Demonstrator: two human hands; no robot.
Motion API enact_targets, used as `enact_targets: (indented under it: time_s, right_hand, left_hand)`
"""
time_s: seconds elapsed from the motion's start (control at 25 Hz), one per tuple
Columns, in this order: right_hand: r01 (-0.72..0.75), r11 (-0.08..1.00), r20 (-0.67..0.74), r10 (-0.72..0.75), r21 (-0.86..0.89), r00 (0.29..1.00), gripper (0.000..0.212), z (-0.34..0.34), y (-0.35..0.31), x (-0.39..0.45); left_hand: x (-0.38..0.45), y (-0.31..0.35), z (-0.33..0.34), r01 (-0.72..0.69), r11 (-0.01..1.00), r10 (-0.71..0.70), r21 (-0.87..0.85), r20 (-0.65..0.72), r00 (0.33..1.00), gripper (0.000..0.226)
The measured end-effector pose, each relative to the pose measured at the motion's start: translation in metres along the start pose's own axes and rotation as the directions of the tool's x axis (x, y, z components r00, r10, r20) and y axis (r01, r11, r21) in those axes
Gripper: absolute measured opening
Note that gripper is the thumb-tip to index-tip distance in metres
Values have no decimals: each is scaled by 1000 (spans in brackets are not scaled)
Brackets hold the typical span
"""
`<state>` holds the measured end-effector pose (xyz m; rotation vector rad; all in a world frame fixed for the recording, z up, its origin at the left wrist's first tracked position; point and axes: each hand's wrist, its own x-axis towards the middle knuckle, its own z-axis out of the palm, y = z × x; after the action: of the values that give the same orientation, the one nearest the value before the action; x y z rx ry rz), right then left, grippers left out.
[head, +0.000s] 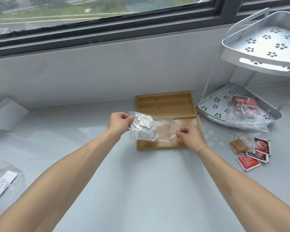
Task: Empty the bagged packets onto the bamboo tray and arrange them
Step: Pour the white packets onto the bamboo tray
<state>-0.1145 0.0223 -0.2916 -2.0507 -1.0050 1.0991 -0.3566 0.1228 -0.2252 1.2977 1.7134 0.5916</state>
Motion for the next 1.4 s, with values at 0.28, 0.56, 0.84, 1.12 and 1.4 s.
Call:
enact_targets:
  time_s: [0.28, 0.56, 0.84, 1.12, 1.4]
  right_hand:
    - [-99, 982, 51, 92, 159, 994, 22, 22, 20, 22]
    - [-159, 943, 66, 146, 292, 987, 20, 23, -2, 9]
    - [-154, 930, 62, 142, 334, 988, 18, 29, -24, 1]
    - [-121, 936, 72, 103, 329, 992, 20, 44, -41, -12]
    - [-125, 911, 87, 99, 394, 991, 16, 46, -50, -22]
  left_hand:
    - [5, 34, -4, -141, 981, 140, 135, 17, 990, 19]
    - [7, 69, -6, -228, 958, 223, 173, 48, 974, 19]
    - [4, 94, -25, -277, 928, 263, 251, 87, 961, 14]
    - [-11, 102, -49, -302, 909, 289, 286, 87, 953, 14]
    - [-18, 99, -65, -312, 912, 308, 267, 59, 950, 16]
